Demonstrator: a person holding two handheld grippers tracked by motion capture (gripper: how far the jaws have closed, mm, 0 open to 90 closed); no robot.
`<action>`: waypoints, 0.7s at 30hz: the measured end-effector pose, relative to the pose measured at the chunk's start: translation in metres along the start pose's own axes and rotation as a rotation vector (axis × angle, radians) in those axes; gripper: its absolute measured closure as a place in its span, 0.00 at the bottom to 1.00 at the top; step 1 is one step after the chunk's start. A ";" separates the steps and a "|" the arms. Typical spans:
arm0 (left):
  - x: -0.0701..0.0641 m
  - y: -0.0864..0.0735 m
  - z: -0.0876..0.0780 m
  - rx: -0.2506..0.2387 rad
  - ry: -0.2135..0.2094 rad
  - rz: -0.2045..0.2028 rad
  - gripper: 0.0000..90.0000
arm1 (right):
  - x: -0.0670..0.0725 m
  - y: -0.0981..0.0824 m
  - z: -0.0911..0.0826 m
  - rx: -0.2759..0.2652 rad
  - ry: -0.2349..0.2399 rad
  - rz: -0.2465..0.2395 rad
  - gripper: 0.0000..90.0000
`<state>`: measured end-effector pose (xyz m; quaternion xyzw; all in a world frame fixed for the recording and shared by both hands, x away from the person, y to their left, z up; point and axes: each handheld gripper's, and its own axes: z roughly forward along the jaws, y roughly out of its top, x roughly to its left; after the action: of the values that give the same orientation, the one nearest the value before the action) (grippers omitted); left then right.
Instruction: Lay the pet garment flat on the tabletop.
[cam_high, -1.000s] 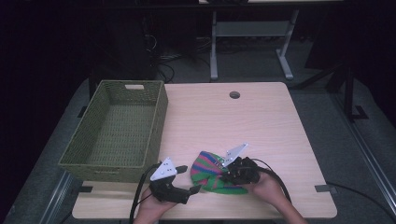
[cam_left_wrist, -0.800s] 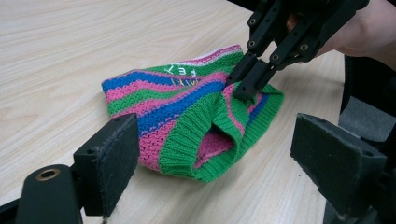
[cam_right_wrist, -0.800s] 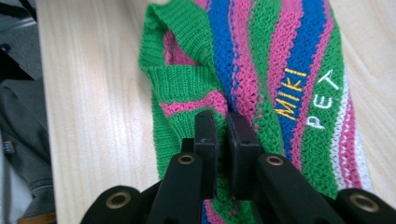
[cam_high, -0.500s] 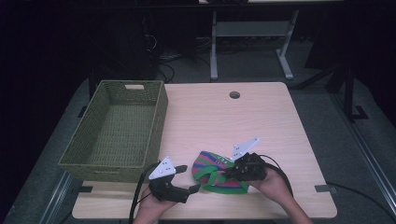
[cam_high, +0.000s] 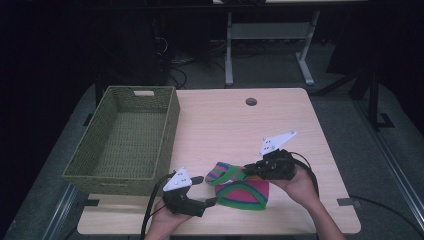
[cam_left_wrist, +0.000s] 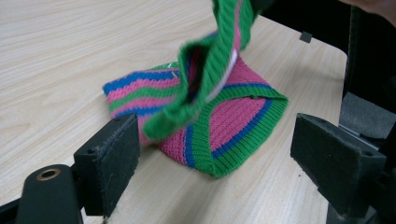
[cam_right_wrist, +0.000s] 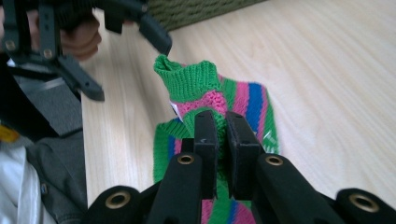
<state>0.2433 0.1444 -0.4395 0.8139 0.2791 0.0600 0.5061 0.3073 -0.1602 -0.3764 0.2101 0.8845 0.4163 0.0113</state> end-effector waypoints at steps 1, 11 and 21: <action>0.000 0.000 0.001 0.004 -0.001 0.001 0.17 | -0.002 0.000 -0.001 -0.011 0.007 0.011 0.93; 0.011 -0.002 0.016 0.054 0.007 -0.017 0.18 | -0.015 -0.011 -0.010 -0.040 0.032 0.046 0.93; 0.021 0.003 0.044 0.100 0.045 0.046 0.28 | -0.026 -0.023 -0.012 -0.051 0.041 0.073 0.93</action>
<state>0.2784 0.1196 -0.4621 0.8428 0.2744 0.0758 0.4567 0.3205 -0.1918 -0.3892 0.2334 0.8654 0.4431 -0.0167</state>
